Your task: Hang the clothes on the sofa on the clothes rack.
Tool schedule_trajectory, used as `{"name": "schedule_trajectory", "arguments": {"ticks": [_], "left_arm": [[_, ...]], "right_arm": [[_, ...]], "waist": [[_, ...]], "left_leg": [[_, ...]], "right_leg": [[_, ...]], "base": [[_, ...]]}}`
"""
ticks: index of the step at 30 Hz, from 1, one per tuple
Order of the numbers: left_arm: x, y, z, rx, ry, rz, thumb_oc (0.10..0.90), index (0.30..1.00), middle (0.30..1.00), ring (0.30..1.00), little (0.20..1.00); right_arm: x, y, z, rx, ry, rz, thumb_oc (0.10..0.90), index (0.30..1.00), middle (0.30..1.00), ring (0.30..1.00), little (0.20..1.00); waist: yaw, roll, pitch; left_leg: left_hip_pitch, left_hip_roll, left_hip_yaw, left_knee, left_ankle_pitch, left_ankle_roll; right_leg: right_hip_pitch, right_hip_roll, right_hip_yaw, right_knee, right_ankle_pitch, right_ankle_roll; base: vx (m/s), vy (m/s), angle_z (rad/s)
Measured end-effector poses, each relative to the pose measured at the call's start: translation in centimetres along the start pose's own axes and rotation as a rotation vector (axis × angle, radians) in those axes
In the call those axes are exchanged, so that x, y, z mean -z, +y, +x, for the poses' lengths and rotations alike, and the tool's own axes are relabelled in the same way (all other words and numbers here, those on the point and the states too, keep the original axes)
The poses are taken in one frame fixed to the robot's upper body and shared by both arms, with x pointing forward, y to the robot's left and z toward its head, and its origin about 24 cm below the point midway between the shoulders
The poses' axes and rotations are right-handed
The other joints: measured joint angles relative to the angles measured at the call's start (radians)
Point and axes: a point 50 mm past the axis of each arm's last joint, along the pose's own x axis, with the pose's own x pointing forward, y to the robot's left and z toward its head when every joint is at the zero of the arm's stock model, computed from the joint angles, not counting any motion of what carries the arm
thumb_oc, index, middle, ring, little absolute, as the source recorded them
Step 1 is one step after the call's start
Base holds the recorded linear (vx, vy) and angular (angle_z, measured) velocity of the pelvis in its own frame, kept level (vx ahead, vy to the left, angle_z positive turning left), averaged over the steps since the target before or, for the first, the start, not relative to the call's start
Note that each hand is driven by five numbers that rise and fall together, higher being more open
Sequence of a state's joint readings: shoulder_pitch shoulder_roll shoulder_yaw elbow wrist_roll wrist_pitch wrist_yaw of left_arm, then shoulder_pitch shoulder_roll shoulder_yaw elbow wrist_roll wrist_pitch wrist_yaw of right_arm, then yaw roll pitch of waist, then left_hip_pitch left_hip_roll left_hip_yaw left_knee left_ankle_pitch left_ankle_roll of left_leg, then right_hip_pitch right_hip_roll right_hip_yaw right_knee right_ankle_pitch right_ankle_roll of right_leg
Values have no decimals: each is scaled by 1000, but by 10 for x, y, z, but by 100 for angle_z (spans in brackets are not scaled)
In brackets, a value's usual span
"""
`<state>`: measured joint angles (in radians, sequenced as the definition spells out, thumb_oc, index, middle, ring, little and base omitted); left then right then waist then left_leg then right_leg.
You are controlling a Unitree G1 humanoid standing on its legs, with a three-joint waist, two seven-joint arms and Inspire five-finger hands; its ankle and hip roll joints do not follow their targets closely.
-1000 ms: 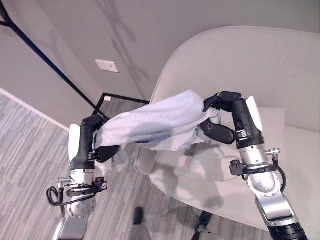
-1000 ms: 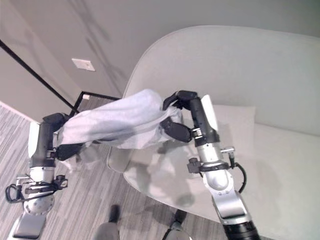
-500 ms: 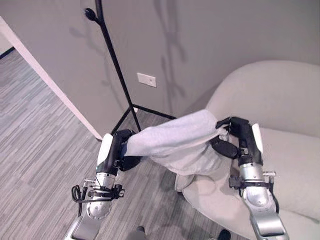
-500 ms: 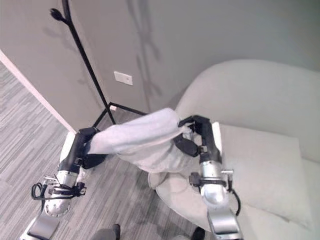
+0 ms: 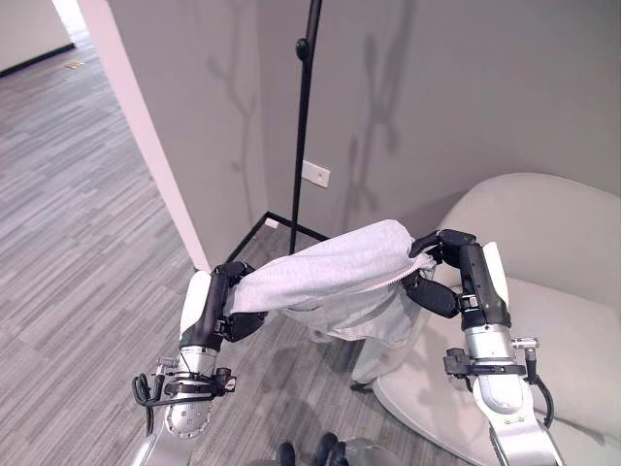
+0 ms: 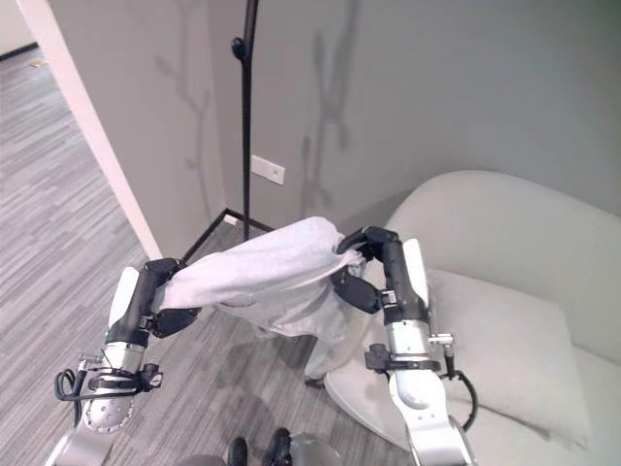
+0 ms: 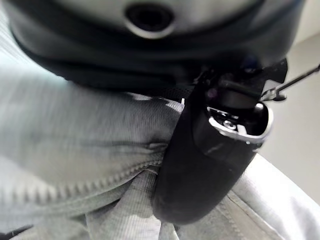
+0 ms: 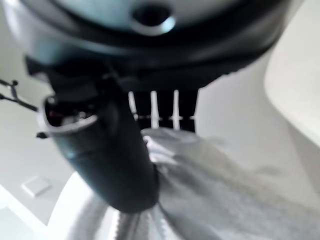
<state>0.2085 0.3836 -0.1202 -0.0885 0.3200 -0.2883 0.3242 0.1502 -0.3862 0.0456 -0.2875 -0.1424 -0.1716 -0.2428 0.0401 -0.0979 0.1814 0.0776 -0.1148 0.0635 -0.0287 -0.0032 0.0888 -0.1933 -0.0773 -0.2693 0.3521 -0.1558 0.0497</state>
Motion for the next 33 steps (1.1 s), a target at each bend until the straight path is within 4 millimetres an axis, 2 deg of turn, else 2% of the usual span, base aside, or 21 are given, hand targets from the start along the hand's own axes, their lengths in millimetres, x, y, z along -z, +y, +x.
{"name": "schedule_trajectory", "arguments": {"ticks": [3, 4, 6, 7, 8, 9, 10, 11, 12, 13, 15, 16, 17, 19, 21, 22, 25, 26, 27, 30, 33], "left_arm": [[1, -1, -3, 2, 7, -1, 400, 300, 300, 300, 300], [1, 0, -4, 4, 9, 0, 400, 300, 300, 300, 300], [3, 1, -3, 14, 8, 17, 400, 300, 300, 300, 300], [0, 1, -2, 20, -17, 40, 400, 300, 300, 300, 300], [-1, 2, -1, 14, -30, 44, 400, 300, 300, 300, 300], [-2, 3, 1, 2, -40, 54, 400, 300, 300, 300, 300], [-3, 8, 4, -9, -64, 99, 400, 300, 300, 300, 300], [-8, 16, 14, -39, -118, 169, 400, 300, 300, 300, 300], [-12, 23, 24, -58, -165, 228, 400, 300, 300, 300, 300], [-17, 28, 33, -84, -211, 275, 400, 300, 300, 300, 300], [-27, 32, 45, -148, -270, 297, 400, 300, 300, 300, 300], [-33, 35, 50, -169, -306, 323, 400, 300, 300, 300, 300], [-43, 39, 53, -206, -364, 349, 400, 300, 300, 300, 300], [-56, 46, 57, -223, -447, 434, 400, 300, 300, 300, 300], [-62, 54, 60, -234, -500, 508, 400, 300, 300, 300, 300], [-69, 68, 61, -284, -545, 571, 400, 300, 300, 300, 300], [-83, 87, 68, -370, -617, 661, 400, 300, 300, 300, 300], [-96, 97, 77, -441, -674, 696, 400, 300, 300, 300, 300], [-97, 98, 77, -446, -679, 700, 400, 300, 300, 300, 300], [-121, 118, 90, -560, -777, 759, 400, 300, 300, 300, 300], [-135, 130, 93, -633, -838, 832, 400, 300, 300, 300, 300]], "right_arm": [[2, 1, -1, -4, 8, 1, 400, 300, 300, 300, 300], [2, 2, -1, -6, 10, 4, 400, 300, 300, 300, 300], [2, 2, -1, -13, 8, 1, 400, 300, 300, 300, 300], [0, -4, 3, -35, -18, -45, 400, 300, 300, 300, 300], [-1, -5, 4, -36, -26, -52, 400, 300, 300, 300, 300], [-1, -5, 5, -35, -31, -53, 400, 300, 300, 300, 300], [-3, -5, 7, -35, -43, -54, 400, 300, 300, 300, 300], [-9, -7, 16, -29, -86, -59, 400, 300, 300, 300, 300], [-11, -7, 25, -22, -110, -62, 400, 300, 300, 300, 300], [-14, -8, 33, -15, -132, -69, 400, 300, 300, 300, 300], [-19, -12, 39, 2, -163, -87, 400, 300, 300, 300, 300], [-19, -15, 40, 11, -169, -99, 400, 300, 300, 300, 300], [-20, -20, 39, 26, -184, -130, 400, 300, 300, 300, 300], [-23, -27, 36, 48, -199, -166, 400, 300, 300, 300, 300], [-30, -30, 37, 55, -235, -202, 400, 300, 300, 300, 300], [-40, -31, 40, 74, -291, -230, 400, 300, 300, 300, 300], [-58, -31, 49, 113, -387, -276, 400, 300, 300, 300, 300], [-67, -33, 56, 152, -437, -295, 400, 300, 300, 300, 300], [-68, -33, 57, 155, -440, -297, 400, 300, 300, 300, 300], [-91, -41, 70, 259, -561, -350, 400, 300, 300, 300, 300], [-106, -46, 77, 326, -634, -372, 400, 300, 300, 300, 300]], "waist": [[0, 8, -5], [9, 12, -4], [24, -13, -2], [53, 29, -1], [55, 45, -3], [50, 46, -3], [50, 38, -7], [41, 39, -7], [40, 41, -8], [41, 42, -7], [40, 60, -3], [30, 72, -9], [21, 111, -29], [13, 113, -36], [4, 106, -42], [1, 88, -52], [5, 87, -51], [12, 84, -52], [12, 84, -52], [22, 75, -48], [31, 84, -40]], "left_leg": [[1, 15, 16, 15, -10, -16], [-8, 20, 31, 55, -29, -49], [-121, 7, 57, 302, -53, -87], [-308, 49, 34, 678, -67, -118], [-356, 82, 14, 735, -69, -117], [-372, 106, 1, 691, -72, -112], [-351, 139, 1, 509, -74, -109], [-292, 191, -46, 190, -54, -130], [-261, 213, -94, 27, -23, -176], [-244, 231, -128, -62, 3, -213], [-255, 249, -129, -63, 27, -232], [-243, 254, -110, -60, 33, -229], [-215, 256, -81, -40, 31, -205], [-176, 224, -60, -46, 131, -152], [-148, 182, -53, -53, 179, -121], [-120, 127, -35, -62, 169, -83], [-82, 88, -10, -61, 159, -41], [-53, 75, -11, -60, 137, -11], [-51, 73, -11, -60, 136, -10], [6, 43, -11, -59, 103, 34], [61, 45, -4, -59, 78, 67]], "right_leg": [[49, 39, 36, -113, 80, -42], [57, 44, 37, -117, 68, -65], [77, 22, 63, -153, 103, -120], [150, 45, 83, -241, 133, -134], [171, 61, 82, -261, 137, -141], [184, 62, 89, -276, 131, -128], [194, 61, 89, -307, 134, -117], [215, 73, 108, -356, 170, -65], [232, 82, 126, -389, 188, -61], [236, 85, 136, -404, 198, -79], [254, 83, 146, -416, 197, -78], [275, 83, 137, -434, 195, -65], [310, 90, 137, -442, 186, -46], [344, 47, 139, -425, 152, -13], [360, 0, 136, -389, 121, 20], [356, -57, 139, -350, 100, 48], [337, -110, 139, -251, 82, 70], [293, -131, 140, -138, 50, 118], [291, -133, 140, -133, 49, 121], [211, -178, 138, 93, 83, 146], [153, -217, 70, 244, 62, 148]], "base": [[75, -52, -16], [-40, -26, -15], [-23, 7, -23], [107, 113, -32], [176, 181, -35], [265, 301, -18], [296, 347, -23], [225, 270, -33], [179, 222, -38], [99, 163, -37], [183, 235, -24], [273, 284, -12], [293, 348, -10], [247, 318, -8], [171, 278, 0], [207, 349, -6], [118, 222, -11], [115, 244, -4], [119, 239, 6], [82, 219, 5], [55, 54, -9]]}}
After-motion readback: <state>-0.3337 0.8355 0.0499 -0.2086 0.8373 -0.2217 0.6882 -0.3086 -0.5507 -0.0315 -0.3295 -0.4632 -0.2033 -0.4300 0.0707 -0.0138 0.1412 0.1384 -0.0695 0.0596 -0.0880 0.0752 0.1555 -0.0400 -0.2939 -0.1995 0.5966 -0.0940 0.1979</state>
